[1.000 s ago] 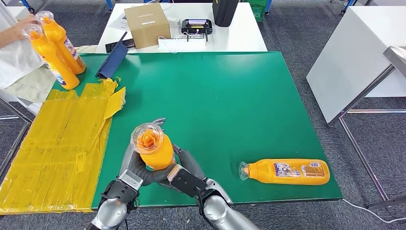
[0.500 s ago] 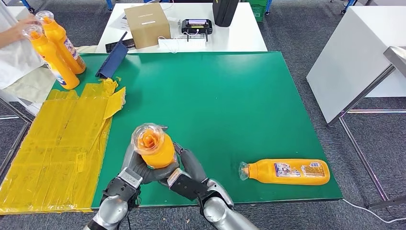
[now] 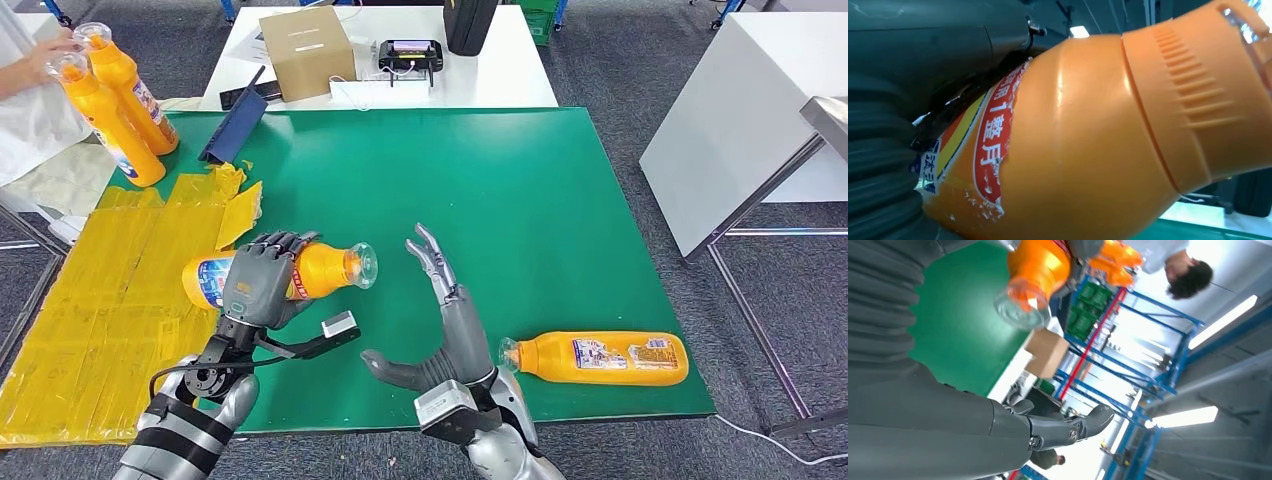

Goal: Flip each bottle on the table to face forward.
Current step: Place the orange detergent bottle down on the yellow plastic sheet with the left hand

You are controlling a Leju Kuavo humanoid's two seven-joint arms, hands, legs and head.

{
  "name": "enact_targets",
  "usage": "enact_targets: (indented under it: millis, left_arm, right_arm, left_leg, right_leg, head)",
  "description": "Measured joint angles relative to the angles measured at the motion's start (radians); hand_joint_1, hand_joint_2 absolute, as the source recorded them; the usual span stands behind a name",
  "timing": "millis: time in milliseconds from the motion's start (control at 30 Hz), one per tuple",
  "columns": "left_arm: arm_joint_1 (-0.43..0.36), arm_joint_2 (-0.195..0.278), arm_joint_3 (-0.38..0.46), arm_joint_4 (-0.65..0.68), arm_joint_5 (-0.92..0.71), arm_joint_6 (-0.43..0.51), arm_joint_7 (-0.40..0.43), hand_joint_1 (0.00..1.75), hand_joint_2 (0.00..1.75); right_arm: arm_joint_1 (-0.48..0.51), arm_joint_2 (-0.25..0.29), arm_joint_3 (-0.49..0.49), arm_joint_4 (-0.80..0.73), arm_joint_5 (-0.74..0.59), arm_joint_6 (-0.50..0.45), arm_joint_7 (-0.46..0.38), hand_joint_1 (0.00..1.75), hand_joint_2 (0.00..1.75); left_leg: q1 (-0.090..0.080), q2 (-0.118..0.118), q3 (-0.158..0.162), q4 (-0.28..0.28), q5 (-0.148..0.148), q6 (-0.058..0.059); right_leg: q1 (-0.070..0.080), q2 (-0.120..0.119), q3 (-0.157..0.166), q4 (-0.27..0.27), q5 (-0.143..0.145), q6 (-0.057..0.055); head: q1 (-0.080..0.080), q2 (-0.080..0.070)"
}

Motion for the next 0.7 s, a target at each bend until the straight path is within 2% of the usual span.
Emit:
enact_targets:
  millis: [167, 233, 300, 467, 700]
  left_arm:
    - [-0.021, 0.003, 0.004, 0.050, 0.020, -0.001, 0.008, 1.75, 1.75]
    - [-0.033, 0.006, 0.005, 0.070, 0.005, -0.040, 0.035, 1.75, 1.75]
    - [-0.060, 0.014, 0.005, 0.117, -0.038, -0.098, 0.101, 1.75, 1.75]
    - [-0.185, 0.077, -0.030, 0.358, -0.103, -0.152, 0.266, 1.75, 1.75]
    - [-0.327, 0.159, -0.080, 0.652, -0.107, -0.255, 0.304, 1.75, 1.75]
  right_arm:
    - [0.011, -0.012, -0.010, -0.048, 0.003, 0.002, 0.000, 0.00, 0.00]
    - [0.012, -0.016, -0.014, -0.061, 0.000, 0.005, -0.007, 0.00, 0.87]
    - [0.012, -0.019, -0.019, -0.082, -0.010, 0.012, -0.016, 0.00, 1.75]
    - [0.012, -0.023, -0.041, -0.152, -0.033, 0.018, -0.022, 0.00, 1.75]
    - [0.011, -0.028, -0.067, -0.201, -0.045, -0.015, -0.036, 0.00, 1.75]
  left_leg:
    - [0.000, 0.000, 0.000, 0.000, 0.000, 0.000]
    - [0.000, 0.000, 0.000, 0.000, 0.000, 0.000]
    - [0.000, 0.000, -0.001, 0.000, 0.000, 0.000]
    - [0.001, 0.004, 0.000, 0.000, 0.001, -0.001]
    - [0.002, 0.005, -0.001, 0.000, 0.002, -0.002]
  right_leg:
    - [0.000, 0.000, 0.000, 0.000, 0.000, 0.000]
    - [0.000, 0.000, 0.000, 0.000, 0.000, 0.000]
    - [0.000, 0.000, -0.001, 0.000, 0.000, 0.000]
    - [0.001, 0.001, -0.002, 0.000, 0.002, -0.002]
    - [0.002, 0.001, -0.002, 0.001, 0.002, -0.003]
  head:
    - [0.000, 0.000]
    - [0.000, 0.000]
    - [0.000, 0.000]
    - [0.000, 0.000]
    - [0.000, 0.000]
